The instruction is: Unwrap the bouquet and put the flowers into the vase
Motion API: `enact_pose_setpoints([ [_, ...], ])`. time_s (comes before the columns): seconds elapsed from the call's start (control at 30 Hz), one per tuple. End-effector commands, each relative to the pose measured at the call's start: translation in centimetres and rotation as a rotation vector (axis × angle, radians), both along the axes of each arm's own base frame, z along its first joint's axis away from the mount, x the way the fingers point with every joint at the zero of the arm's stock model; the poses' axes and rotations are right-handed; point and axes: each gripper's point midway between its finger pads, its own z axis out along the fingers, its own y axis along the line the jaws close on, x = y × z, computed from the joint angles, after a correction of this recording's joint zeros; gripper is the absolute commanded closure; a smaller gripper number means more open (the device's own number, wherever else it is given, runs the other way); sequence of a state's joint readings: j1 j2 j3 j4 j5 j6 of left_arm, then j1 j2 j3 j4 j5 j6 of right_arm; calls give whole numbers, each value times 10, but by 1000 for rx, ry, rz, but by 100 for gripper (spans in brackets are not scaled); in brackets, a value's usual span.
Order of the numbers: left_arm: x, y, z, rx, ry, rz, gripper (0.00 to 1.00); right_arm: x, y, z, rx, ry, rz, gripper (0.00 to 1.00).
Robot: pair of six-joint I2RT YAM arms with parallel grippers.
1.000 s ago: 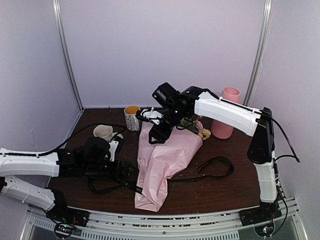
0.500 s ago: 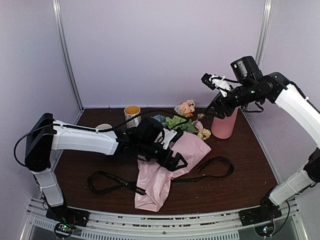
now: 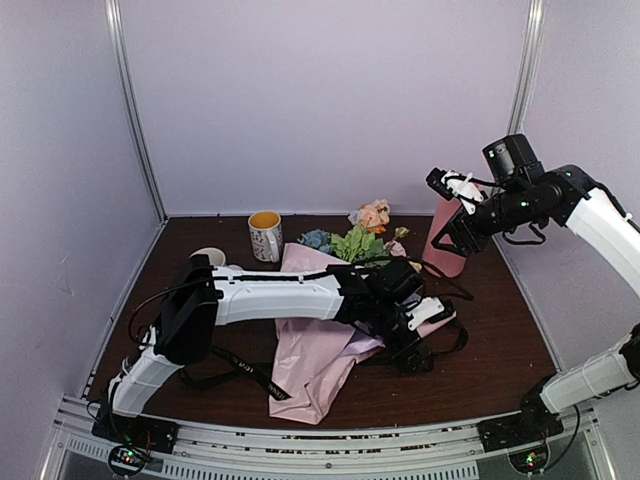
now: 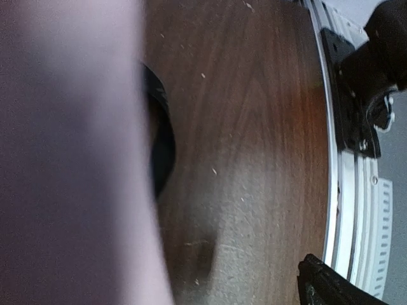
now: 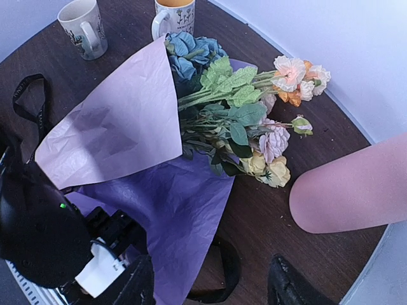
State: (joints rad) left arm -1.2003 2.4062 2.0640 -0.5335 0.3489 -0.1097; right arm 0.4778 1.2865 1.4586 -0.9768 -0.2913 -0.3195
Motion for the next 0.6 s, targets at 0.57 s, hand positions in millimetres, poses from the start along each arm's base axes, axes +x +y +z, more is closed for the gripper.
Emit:
enact_pose_setpoints([
  [0.57, 23, 180, 220, -262, -341, 424, 2, -67, 67, -31, -48, 184, 569, 34],
])
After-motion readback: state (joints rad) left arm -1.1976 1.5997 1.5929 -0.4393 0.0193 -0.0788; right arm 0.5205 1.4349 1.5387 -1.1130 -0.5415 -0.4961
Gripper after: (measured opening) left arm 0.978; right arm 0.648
